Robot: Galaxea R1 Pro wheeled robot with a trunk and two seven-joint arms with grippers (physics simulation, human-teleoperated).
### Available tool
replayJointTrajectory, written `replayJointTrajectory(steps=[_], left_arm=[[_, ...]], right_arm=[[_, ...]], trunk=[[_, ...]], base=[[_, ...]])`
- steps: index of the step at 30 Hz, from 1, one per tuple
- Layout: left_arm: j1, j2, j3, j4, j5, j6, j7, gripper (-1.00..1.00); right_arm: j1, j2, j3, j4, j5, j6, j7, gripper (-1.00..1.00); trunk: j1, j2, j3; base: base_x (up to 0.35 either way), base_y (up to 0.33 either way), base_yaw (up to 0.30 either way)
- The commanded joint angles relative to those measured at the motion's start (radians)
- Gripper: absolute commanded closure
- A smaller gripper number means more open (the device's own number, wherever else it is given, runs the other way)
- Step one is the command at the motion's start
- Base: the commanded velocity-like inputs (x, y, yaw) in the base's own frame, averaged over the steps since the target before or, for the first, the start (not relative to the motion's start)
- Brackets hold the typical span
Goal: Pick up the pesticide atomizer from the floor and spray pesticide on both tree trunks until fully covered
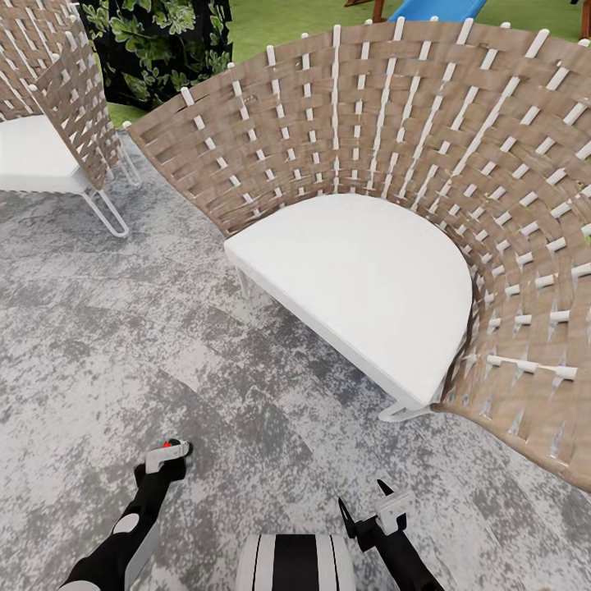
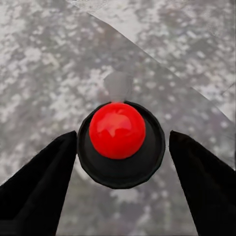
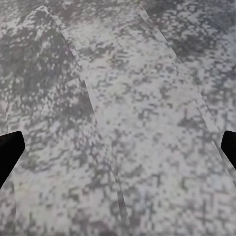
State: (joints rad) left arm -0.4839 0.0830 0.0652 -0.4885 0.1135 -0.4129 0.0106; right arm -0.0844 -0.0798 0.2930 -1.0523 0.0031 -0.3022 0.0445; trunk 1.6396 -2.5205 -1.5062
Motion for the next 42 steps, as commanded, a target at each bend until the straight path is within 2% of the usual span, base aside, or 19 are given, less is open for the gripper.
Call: replayJointTrajectory(steps=[1,24,42], left_arm=[[0.000,0.000,0.000,0.000,0.000,0.000,0.000,1.00],[-0.001,0.001,0.001,-0.004,0.000,-0.001,-0.001,1.00],[0.010,0.004,-0.004,0.011,-0.001,0.007,-0.001,1.00]], right_arm=[[0.000,0.000,0.000,0.000,0.000,0.000,0.000,-1.00],[0.000,0.000,0.001,0.001,0.000,0.000,0.000,-1.00],[0.000,0.007,0.007,0.003,0.001,0.000,-0.001,-1.00]], trunk=[[0.000,0.000,0.000],[0.000,0.000,0.000],[-0.008,0.004,0.070]], base=[[0.000,0.000,0.000],[0.000,0.000,0.000],[0.000,0.000,0.000]])
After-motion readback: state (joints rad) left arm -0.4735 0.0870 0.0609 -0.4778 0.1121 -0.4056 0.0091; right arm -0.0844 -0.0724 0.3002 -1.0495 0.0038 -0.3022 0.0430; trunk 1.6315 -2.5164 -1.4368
